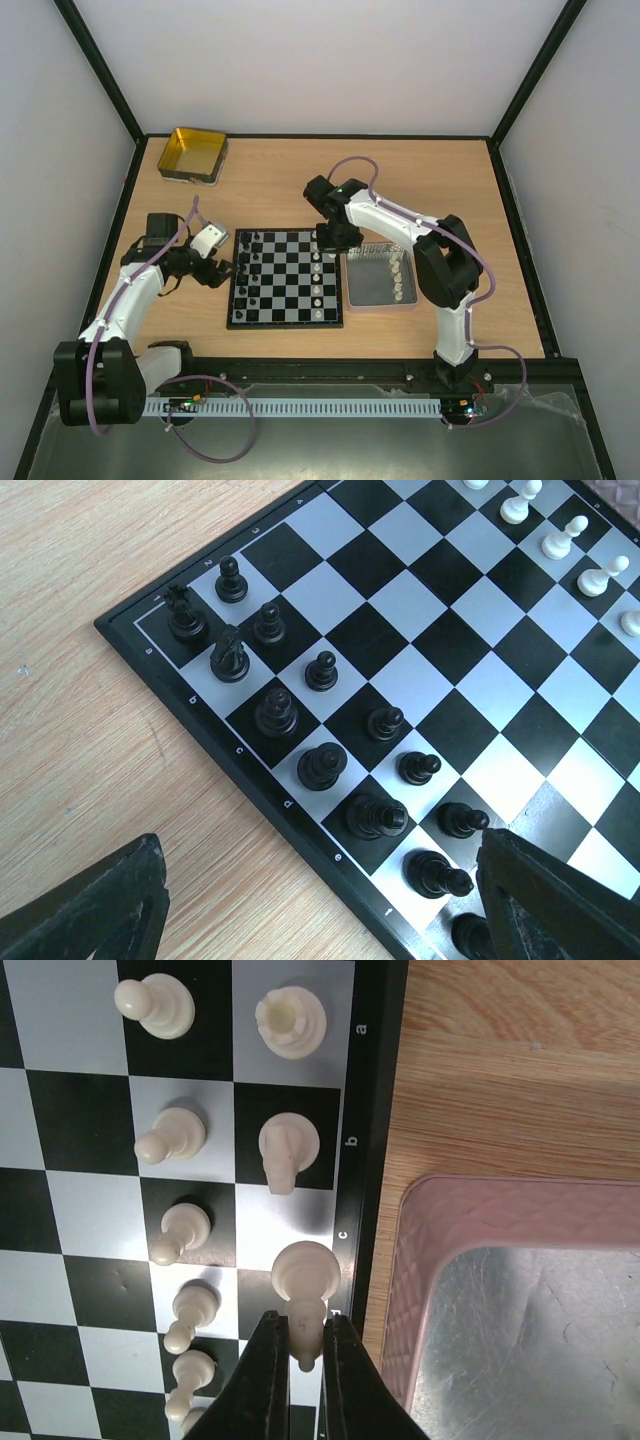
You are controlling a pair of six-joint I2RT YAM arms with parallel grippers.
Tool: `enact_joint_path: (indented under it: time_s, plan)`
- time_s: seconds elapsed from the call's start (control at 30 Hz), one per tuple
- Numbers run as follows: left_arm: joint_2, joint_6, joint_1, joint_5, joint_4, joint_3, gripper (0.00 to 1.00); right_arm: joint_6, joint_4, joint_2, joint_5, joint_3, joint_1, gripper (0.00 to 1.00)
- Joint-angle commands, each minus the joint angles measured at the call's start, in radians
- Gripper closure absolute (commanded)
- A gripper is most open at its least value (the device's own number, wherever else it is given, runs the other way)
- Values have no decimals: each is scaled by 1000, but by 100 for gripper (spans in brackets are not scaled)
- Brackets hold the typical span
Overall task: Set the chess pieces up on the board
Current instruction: Place the chess piece on the chessboard.
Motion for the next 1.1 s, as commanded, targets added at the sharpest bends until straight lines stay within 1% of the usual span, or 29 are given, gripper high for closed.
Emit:
enact_joint_path:
  time_s: [0.0, 0.27, 1.07]
  plan:
    - [0, -1, -1, 18, 5, -11, 16, -9, -21, 26, 16, 48, 8, 96]
    - [0, -4, -1, 17, 5, -9, 15, -17, -26, 69, 18, 87, 11, 96]
    - [4, -13, -1, 10, 14, -9, 15, -26, -20, 93, 16, 68, 10, 96]
